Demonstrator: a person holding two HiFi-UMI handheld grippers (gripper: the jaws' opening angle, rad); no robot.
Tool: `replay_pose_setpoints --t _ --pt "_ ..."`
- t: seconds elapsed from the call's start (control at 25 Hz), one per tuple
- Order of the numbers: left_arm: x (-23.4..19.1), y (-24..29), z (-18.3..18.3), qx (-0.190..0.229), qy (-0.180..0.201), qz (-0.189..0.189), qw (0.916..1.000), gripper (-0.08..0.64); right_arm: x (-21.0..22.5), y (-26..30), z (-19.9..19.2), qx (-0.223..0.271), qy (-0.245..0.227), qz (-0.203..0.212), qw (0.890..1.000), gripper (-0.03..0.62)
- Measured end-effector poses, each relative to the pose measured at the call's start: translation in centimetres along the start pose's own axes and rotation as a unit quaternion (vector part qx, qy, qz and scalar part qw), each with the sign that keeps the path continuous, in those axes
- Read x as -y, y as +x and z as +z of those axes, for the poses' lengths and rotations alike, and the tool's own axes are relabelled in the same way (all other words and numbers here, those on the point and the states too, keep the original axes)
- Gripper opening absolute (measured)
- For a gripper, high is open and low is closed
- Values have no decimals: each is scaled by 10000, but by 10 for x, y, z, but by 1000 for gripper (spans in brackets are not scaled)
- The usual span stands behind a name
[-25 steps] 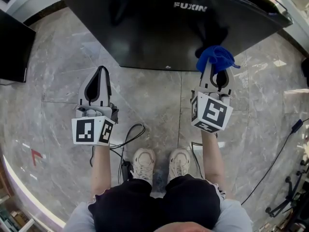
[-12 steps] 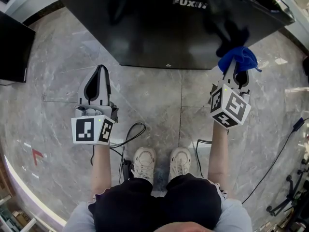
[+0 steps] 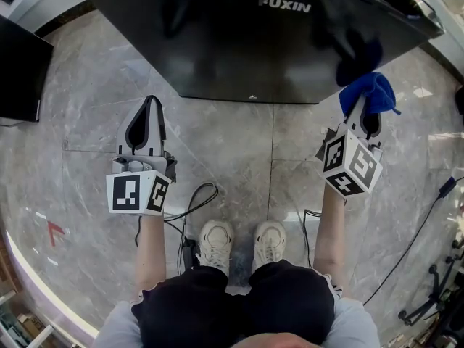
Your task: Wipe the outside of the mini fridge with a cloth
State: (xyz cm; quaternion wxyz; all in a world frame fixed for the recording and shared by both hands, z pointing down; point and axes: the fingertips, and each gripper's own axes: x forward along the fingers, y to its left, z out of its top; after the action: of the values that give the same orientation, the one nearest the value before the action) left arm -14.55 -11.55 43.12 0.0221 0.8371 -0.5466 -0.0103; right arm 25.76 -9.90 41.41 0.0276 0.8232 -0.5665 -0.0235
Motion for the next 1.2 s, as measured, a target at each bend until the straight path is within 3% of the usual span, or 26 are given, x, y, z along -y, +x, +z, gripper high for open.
replay_pose_setpoints --t 0.12,0.24,0.36,0.52,0.76,0.92,1.0,1.2 --pt "1 0 0 -11 25 1 10000 5 -28 -21 4 58 423 584 9974 75" --pt "2 1 0 -9 15 -14 10000 5 -79 -41 7 82 966 1540 9833 75" --pt "4 1 0 -5 14 -1 10000 5 -138 -58 4 108 952 2381 9665 75" --pt "7 1 -3 -18 22 -23 10000 5 -202 -75 1 88 733 3105 9477 75" --pt "-7 -3 -5 -11 12 49 10000 5 -282 -86 17 875 589 3733 9217 75" --pt "-13 -8 -5 0 47 97 9999 5 -332 -98 -19 474 -275 4304 9010 75" --pt "-16 -9 -6 -9 51 112 9999 5 -352 -96 -31 317 -264 4367 8987 75" --pt "-28 -12 -12 -102 45 229 9997 5 -388 -78 -49 19 -164 4248 9052 75"
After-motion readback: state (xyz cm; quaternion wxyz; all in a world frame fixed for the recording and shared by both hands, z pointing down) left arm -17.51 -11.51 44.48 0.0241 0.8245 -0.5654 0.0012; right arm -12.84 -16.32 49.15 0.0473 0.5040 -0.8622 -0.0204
